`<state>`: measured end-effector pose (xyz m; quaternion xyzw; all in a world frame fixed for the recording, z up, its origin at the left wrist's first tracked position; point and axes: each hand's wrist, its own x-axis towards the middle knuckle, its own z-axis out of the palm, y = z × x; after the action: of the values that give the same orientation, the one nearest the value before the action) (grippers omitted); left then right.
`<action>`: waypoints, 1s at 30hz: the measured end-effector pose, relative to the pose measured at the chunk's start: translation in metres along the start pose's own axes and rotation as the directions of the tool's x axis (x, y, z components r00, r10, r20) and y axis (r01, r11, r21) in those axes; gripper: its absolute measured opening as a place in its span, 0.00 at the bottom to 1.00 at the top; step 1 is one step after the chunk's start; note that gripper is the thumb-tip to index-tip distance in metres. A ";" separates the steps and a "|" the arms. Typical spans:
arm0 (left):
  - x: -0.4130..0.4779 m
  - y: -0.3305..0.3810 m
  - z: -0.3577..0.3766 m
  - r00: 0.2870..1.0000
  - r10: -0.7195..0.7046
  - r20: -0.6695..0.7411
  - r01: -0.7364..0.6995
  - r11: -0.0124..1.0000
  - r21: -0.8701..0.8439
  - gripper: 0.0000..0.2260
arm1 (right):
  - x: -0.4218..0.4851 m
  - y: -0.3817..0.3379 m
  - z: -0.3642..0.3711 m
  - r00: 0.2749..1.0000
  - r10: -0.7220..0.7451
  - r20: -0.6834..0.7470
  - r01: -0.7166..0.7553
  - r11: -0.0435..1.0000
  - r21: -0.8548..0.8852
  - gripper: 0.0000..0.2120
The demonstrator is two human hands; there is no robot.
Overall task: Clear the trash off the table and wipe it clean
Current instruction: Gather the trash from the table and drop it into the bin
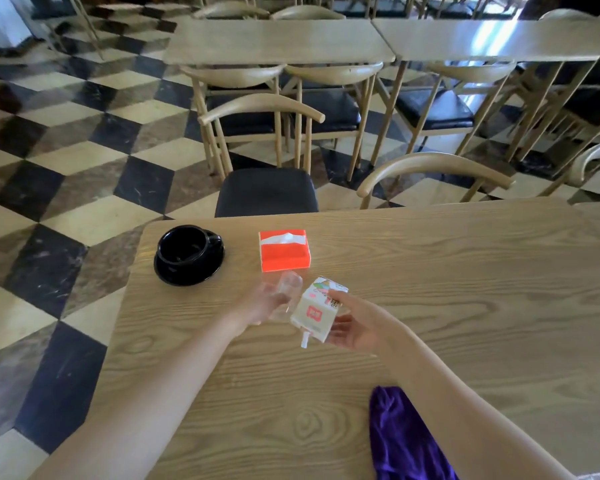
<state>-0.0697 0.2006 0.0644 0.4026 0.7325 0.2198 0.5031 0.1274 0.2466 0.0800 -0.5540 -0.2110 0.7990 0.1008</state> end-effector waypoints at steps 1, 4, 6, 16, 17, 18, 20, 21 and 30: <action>-0.007 -0.003 -0.001 0.999 -0.038 0.005 0.038 0.998 -0.045 0.08 | -0.001 0.003 0.008 1.000 -0.005 0.015 0.005 1.000 -0.021 0.20; -0.030 -0.014 -0.007 0.987 -0.158 0.010 0.158 0.972 -0.172 0.13 | -0.005 0.012 0.027 0.998 -0.042 0.048 0.047 0.994 -0.101 0.15; -0.046 -0.024 -0.014 0.983 -0.179 0.029 0.180 0.945 -0.274 0.17 | -0.008 0.018 0.037 0.995 -0.060 0.079 0.073 0.984 -0.165 0.12; -0.136 -0.080 -0.033 0.945 -0.301 -0.126 0.215 0.865 -0.454 0.27 | -0.022 0.062 0.111 0.978 0.011 0.206 0.083 0.894 -0.440 0.07; -0.146 -0.086 -0.034 0.930 -0.335 -0.148 0.231 0.850 -0.474 0.27 | -0.023 0.069 0.120 0.973 0.023 0.228 0.088 0.881 -0.464 0.07; -0.156 -0.094 -0.036 0.914 -0.369 -0.166 0.245 0.831 -0.500 0.27 | -0.024 0.077 0.130 0.969 0.035 0.246 0.092 0.868 -0.489 0.07; -0.177 -0.109 -0.040 0.884 -0.423 -0.201 0.238 0.775 -0.585 0.27 | -0.025 0.094 0.150 0.960 0.065 0.272 0.098 0.832 -0.545 0.06; -0.188 -0.116 -0.041 0.873 -0.438 -0.212 0.220 0.743 -0.632 0.24 | -0.025 0.103 0.160 0.954 0.081 0.290 0.104 0.815 -0.570 0.06; -0.303 -0.210 -0.051 0.675 -0.590 -0.443 0.076 0.653 -0.754 0.20 | -0.030 0.206 0.263 0.863 0.265 0.430 0.190 0.619 -0.762 0.05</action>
<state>-0.1422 -0.1623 0.1018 -0.0692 0.7901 0.4939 0.3562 -0.0909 -0.0086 0.0912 -0.3169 -0.5440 0.7429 -0.2272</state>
